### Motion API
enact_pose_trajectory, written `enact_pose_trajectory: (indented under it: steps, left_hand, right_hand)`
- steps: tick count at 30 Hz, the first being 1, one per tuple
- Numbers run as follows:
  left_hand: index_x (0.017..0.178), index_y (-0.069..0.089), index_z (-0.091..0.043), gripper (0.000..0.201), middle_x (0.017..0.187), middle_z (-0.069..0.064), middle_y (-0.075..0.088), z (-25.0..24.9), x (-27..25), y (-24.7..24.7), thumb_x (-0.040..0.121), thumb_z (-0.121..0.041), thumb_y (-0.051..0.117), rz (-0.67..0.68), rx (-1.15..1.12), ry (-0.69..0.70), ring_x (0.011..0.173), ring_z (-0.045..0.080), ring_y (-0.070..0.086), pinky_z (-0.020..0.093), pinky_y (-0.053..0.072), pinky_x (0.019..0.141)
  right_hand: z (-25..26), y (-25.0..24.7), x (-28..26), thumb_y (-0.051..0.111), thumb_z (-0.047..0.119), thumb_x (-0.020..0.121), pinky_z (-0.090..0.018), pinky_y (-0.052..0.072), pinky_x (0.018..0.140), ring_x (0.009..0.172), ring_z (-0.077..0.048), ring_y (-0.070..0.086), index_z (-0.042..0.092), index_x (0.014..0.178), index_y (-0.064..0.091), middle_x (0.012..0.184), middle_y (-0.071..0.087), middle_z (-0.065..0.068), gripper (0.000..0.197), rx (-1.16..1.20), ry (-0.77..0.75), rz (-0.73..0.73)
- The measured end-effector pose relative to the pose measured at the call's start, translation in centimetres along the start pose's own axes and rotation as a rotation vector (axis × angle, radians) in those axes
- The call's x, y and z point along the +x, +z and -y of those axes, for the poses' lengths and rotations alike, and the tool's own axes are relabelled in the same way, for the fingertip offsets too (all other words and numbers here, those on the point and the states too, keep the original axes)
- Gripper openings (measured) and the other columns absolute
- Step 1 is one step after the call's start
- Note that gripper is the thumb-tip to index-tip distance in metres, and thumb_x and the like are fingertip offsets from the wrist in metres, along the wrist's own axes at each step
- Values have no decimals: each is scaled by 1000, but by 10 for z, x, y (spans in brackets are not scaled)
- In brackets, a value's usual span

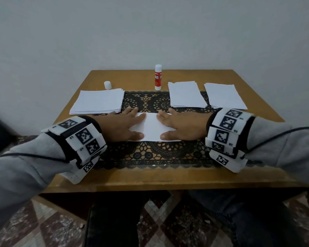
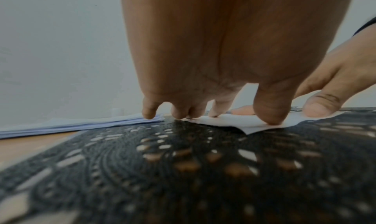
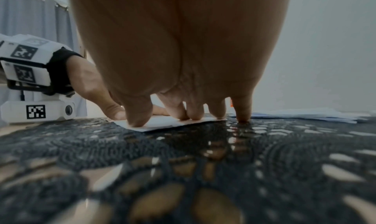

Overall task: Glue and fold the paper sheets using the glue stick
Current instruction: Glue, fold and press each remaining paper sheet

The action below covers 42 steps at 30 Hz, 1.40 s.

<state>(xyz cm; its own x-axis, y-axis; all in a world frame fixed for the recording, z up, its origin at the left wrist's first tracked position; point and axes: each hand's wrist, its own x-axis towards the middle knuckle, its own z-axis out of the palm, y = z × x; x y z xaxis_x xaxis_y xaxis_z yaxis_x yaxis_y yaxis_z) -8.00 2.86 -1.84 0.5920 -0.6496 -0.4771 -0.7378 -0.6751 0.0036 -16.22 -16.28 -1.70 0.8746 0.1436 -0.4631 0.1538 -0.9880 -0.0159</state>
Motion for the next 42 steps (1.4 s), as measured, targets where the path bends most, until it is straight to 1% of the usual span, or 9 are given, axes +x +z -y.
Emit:
enact_pose_trajectory:
  steps: [4, 10, 15, 18, 22, 24, 30, 35, 42]
  left_hand:
    - [150, -6, -38, 73, 156, -9, -20, -5, -2, -1, 95, -54, 40, 35, -97, 119, 144, 11, -18, 42, -4, 118]
    - [150, -15, -13, 77, 157, 6, -22, -6, -1, -1, 99, -50, 28, 26, 16, -24, 146, 17, -13, 39, 0, 118]
    - [152, -3, -32, 70, 158, -11, -14, -5, -6, -3, 98, -49, 37, 23, -123, 79, 146, 10, -1, 32, 1, 117]
    - [152, -8, -30, 72, 157, -11, -17, -2, -4, -2, 99, -44, 40, 22, -96, 64, 146, 10, -3, 32, 2, 117]
    - [153, -5, -26, 70, 158, -7, -15, 4, -4, 0, 101, -19, 42, -33, -135, 32, 146, 9, -6, 27, 1, 116]
    - [153, -2, -26, 71, 159, -6, -13, 4, -4, 0, 99, -7, 40, -37, -164, 37, 146, 9, -6, 25, -1, 115]
    - [152, 1, -31, 78, 159, -9, -11, 3, -5, -2, 96, -13, 52, -18, -207, 34, 146, 9, -5, 32, -1, 117]
    - [152, 2, -31, 80, 159, -7, -11, 5, -5, -2, 93, 6, 40, -26, -199, 43, 146, 9, -7, 28, -4, 115]
    - [152, 2, -32, 79, 160, -8, -9, 3, -5, -3, 95, -18, 54, -26, -201, 40, 147, 11, -2, 33, 2, 117]
  right_hand:
    - [0, 1, 3, 34, 57, 97, -37, 7, 119, 149, -21, -7, 12, 154, -5, 162, -12, -4, 82, 4, 29, -31]
    - [-1, 2, 5, 36, 58, 96, -36, 6, 119, 149, -19, -5, 13, 155, -3, 162, -9, -3, 83, 34, 35, -56]
    - [-1, 0, 3, 42, 57, 95, -32, 11, 118, 149, -22, 7, 13, 155, 9, 163, 2, -6, 81, 31, 24, -125]
    - [1, -1, 2, 45, 57, 94, -35, 19, 117, 146, -24, 20, 14, 153, 19, 160, 18, -7, 78, 36, 28, -146]
    - [-1, -2, 1, 59, 44, 91, -33, 42, 95, 118, -23, 51, 15, 127, 58, 131, 58, -6, 46, 93, 19, -337]
    - [-1, -2, -1, 64, 35, 90, -28, 41, 82, 107, -20, 55, 15, 109, 68, 116, 65, -4, 28, 107, -22, -425]
    - [0, 1, 1, 70, 44, 83, -30, 39, 82, 101, -17, 48, 21, 106, 66, 108, 51, 0, 33, 123, -71, -384]
    - [-5, 0, 1, 64, 37, 89, -30, 39, 83, 110, -23, 50, 19, 117, 62, 117, 51, -5, 33, 107, 20, -387]
    - [0, 1, 1, 69, 47, 83, -43, 41, 100, 118, -24, 45, 29, 122, 58, 127, 50, -6, 44, 152, -26, -336]
